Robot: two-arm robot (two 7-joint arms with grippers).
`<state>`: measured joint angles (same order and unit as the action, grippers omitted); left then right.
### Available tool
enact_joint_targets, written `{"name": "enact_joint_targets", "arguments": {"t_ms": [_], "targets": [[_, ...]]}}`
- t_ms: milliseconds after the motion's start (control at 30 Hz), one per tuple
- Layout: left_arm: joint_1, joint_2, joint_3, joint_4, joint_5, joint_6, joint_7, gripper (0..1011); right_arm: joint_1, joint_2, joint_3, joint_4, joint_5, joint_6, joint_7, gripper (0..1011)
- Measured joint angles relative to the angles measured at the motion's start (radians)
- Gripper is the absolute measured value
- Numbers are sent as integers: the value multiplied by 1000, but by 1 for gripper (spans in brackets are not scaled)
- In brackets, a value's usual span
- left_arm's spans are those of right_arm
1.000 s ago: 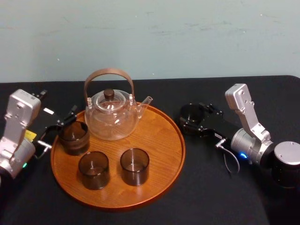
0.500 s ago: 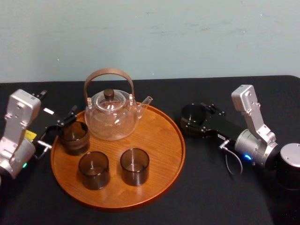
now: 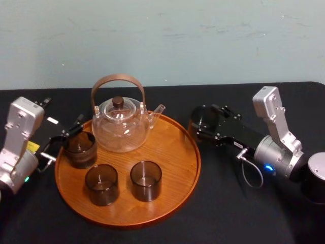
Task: Pick up the glass from the table and place it on the tray.
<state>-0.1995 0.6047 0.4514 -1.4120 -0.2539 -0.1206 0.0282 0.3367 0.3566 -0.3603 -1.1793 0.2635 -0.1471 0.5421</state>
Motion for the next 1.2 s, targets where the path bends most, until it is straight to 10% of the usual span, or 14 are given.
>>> {"name": "enact_joint_targets", "arguments": {"t_ms": [1200], "targets": [[0, 0, 0, 0, 0, 0, 0, 1001, 101, -70, -120, 136, -13, -38, 57, 907]]}}
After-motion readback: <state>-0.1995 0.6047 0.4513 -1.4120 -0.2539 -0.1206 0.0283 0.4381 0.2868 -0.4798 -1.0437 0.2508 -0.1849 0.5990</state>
